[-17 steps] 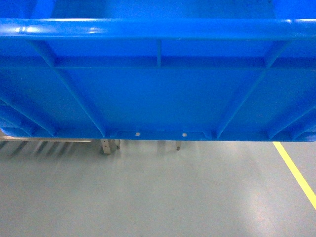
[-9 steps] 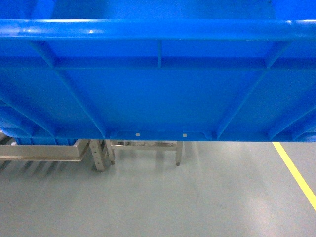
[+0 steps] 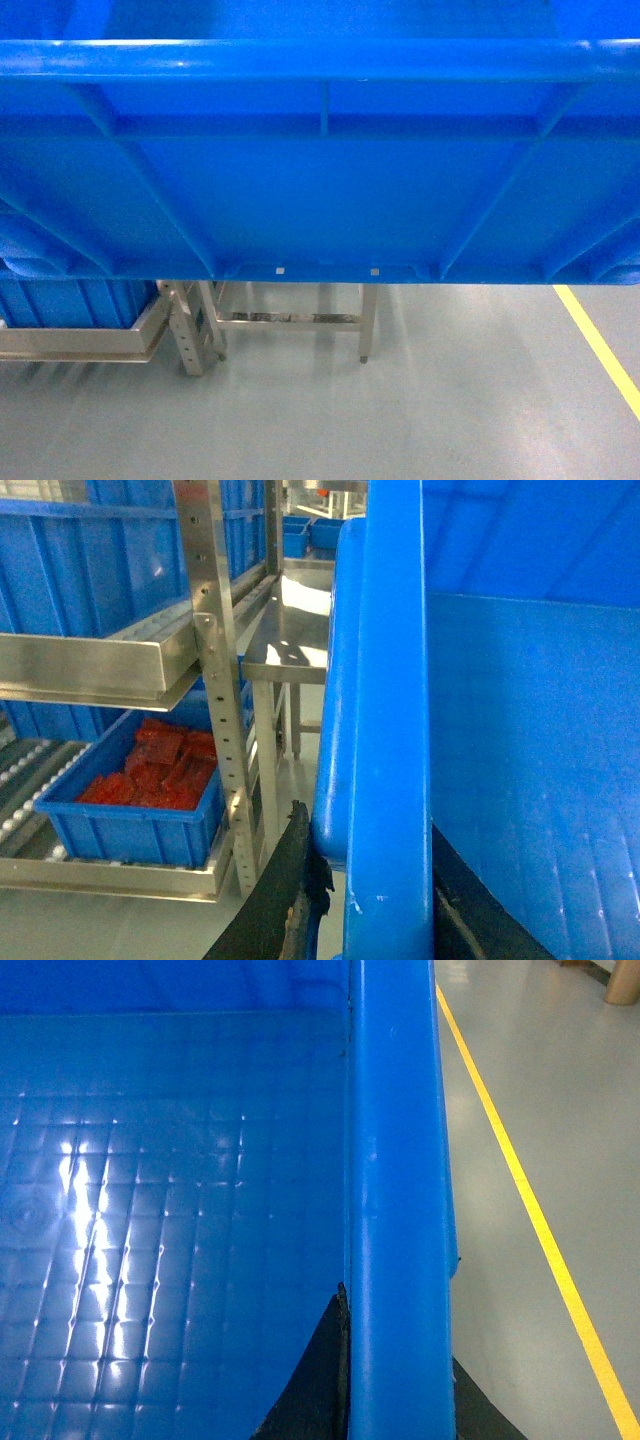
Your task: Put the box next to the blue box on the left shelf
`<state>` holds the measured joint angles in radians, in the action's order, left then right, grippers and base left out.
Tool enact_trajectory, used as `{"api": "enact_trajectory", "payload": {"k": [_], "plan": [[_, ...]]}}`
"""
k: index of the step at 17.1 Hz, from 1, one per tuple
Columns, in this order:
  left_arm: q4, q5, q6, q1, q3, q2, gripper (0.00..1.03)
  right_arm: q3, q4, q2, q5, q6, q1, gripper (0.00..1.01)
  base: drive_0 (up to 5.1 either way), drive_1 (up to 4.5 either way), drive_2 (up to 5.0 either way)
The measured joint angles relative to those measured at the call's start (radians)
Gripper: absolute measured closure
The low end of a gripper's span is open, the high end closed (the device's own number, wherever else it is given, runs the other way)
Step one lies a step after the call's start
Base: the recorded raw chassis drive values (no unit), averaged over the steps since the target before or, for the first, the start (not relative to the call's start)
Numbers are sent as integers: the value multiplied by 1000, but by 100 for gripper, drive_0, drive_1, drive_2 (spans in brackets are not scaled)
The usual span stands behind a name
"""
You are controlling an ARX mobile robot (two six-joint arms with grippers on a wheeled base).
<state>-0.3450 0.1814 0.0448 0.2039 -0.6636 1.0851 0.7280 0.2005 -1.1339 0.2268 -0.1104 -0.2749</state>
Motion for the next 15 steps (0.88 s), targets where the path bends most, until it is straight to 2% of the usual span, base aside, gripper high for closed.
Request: {"api": "enact_trajectory", "payload": {"k": [15], "plan": [[4, 0, 0, 0, 0, 0, 87, 0, -5, 3, 1, 2, 0, 93, -487, 245, 245]]}}
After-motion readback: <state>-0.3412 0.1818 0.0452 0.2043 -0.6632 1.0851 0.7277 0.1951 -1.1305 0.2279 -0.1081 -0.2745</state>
